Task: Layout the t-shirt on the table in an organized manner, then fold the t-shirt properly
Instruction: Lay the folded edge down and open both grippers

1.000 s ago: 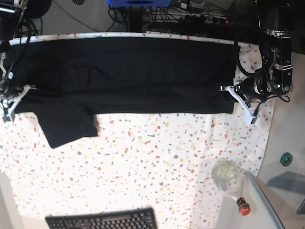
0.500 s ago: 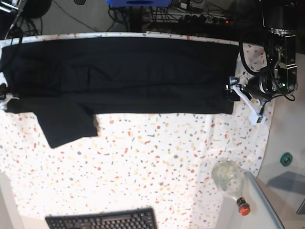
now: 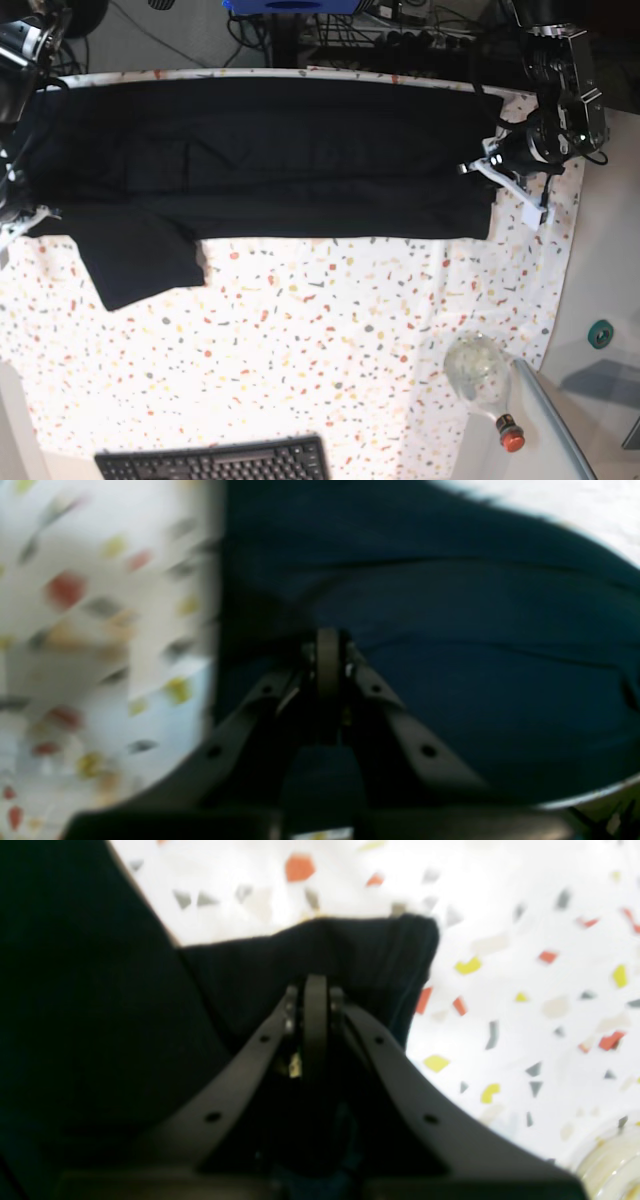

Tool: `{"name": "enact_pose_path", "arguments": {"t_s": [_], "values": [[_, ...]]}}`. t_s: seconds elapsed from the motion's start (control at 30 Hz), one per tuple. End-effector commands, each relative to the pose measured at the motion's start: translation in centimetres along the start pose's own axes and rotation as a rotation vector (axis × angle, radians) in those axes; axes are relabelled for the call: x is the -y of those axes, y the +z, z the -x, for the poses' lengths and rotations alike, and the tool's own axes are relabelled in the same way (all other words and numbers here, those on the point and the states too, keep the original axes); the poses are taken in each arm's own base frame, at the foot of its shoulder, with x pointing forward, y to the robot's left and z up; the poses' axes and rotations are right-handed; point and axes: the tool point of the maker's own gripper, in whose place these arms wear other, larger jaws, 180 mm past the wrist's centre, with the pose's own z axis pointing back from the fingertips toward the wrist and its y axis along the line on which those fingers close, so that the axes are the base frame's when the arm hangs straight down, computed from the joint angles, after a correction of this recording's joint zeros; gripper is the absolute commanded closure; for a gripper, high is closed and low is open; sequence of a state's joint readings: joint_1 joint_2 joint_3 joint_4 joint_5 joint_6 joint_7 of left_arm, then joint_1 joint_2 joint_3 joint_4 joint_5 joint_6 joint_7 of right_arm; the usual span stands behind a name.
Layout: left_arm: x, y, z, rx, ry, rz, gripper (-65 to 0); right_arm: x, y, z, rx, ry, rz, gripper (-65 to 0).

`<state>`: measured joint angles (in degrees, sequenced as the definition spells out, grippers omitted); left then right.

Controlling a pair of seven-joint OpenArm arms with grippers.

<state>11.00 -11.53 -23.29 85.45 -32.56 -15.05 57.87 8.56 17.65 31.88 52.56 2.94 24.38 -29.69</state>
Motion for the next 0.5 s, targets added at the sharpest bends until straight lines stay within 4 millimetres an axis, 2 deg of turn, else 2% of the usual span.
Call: {"name": "enact_pose_path", "arguments": {"t_s": [0.0, 0.1, 0.2, 0.27, 0.33, 0.37, 0.43, 0.47], "values": [[0.0, 0.0, -0.8, 0.022, 0.003, 0.009, 0.0, 1.3, 0.6, -3.0, 0.076, 0.000, 0.024, 0.0], [-1.1, -1.2, 1.1, -0.031, 0.043, -0.001, 0.0, 1.8, -0.1, -2.4, 0.071, -0.025, 0.020, 0.0], [-1.6, -2.2, 1.3, -0.011, -0.005, -0.009, 0.0, 2.6, -1.2, -1.1, 0.034, -0.069, 0.013, 0.0], [-1.4, -2.4, 2.0, -0.024, -0.019, -0.001, 0.0, 2.9, -1.6, -1.3, 0.038, -0.093, 0.009, 0.0], [-0.7, -2.0, 1.3, 0.000, -0.037, 0.009, 0.0, 3.4, -1.3, -2.7, 0.070, -0.096, 0.017, 0.0], [-0.2, -1.7, 0.7, 0.021, -0.051, 0.015, 0.0, 3.6, -0.8, -4.0, 0.103, -0.085, 0.024, 0.0], [0.4, -1.0, -0.1, 0.048, -0.077, 0.023, 0.0, 3.8, 0.7, -7.0, 0.172, -0.043, 0.045, 0.0], [0.8, -0.7, -0.7, 0.066, -0.092, 0.028, 0.0, 3.9, 1.5, -7.7, 0.180, -0.019, 0.059, 0.0]]}}
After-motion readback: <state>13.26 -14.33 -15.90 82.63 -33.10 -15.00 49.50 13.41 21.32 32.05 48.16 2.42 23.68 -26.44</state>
